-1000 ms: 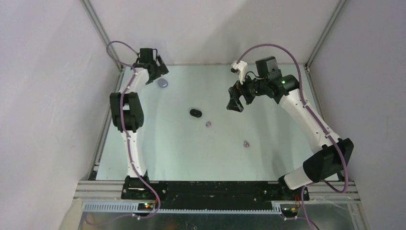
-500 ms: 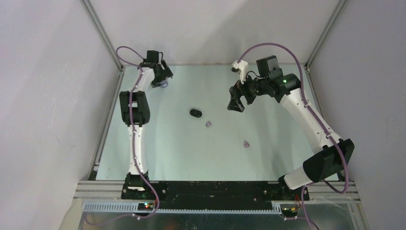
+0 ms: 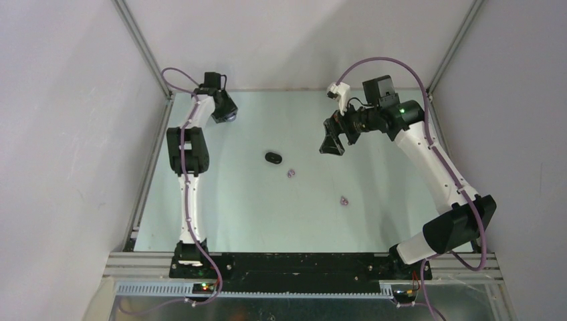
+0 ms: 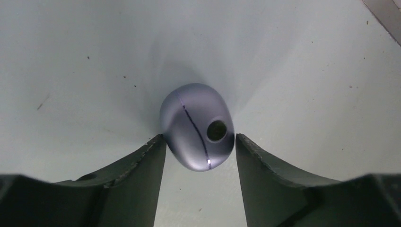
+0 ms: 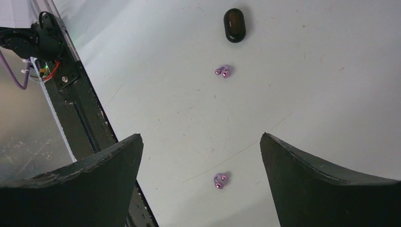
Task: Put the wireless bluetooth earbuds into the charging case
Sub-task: Move the charging case to the center of the board.
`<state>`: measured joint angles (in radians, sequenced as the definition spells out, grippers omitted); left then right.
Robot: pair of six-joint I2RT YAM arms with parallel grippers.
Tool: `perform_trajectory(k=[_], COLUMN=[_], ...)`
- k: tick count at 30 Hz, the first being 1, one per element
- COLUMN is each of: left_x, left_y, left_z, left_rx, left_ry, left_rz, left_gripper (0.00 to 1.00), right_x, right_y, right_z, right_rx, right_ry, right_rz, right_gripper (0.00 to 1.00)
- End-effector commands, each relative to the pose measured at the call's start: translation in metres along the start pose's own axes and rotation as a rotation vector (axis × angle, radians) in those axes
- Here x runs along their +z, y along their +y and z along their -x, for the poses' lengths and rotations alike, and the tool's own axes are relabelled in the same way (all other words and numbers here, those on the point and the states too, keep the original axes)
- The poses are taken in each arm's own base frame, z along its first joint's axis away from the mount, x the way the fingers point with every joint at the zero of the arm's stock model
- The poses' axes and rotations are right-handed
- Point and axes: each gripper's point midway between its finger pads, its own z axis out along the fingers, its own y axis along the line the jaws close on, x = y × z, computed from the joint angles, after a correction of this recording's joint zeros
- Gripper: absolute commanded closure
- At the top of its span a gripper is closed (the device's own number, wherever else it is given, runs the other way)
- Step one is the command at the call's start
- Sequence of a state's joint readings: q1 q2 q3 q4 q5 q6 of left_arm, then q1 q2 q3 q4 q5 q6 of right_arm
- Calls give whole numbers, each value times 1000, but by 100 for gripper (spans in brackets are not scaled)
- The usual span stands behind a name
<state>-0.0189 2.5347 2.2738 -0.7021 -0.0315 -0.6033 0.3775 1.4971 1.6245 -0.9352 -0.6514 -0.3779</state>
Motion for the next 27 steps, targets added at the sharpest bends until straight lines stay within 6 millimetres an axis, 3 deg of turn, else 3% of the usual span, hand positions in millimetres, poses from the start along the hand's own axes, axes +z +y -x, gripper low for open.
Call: perform_trajectory(k=[1,7,11,15,17,21,27], left_x=[-1,-2,-5,-22,-29,-50,-77], left_y=[2,0,-15,-38,-46,-84,-141], left_z=[6,5,-4,-13,-30,-58,-116], left_rx=[-16,-14,17,130,187,329,608], left_ry=[-10,-3,31,8,26,63,119], left_rz=[9,-4,-85,-148,-180,-294,-456], left_gripper=[41,63,69,69,69,69,68], right_x=[-9,-10,-8,-4,-3,1,-1], right_y=[8,10,10,9,9,9,6], right_z=[15,16,16,15,15,12,13], right_rx=[-24,-23,-24,-24,-32,-46,-75], right_ry=[-41,-42,-37,-29,-27,-23,-43], right_rz=[23,37,42,45,42,31,-6], right_gripper=[1,1,1,0,1,1,1])
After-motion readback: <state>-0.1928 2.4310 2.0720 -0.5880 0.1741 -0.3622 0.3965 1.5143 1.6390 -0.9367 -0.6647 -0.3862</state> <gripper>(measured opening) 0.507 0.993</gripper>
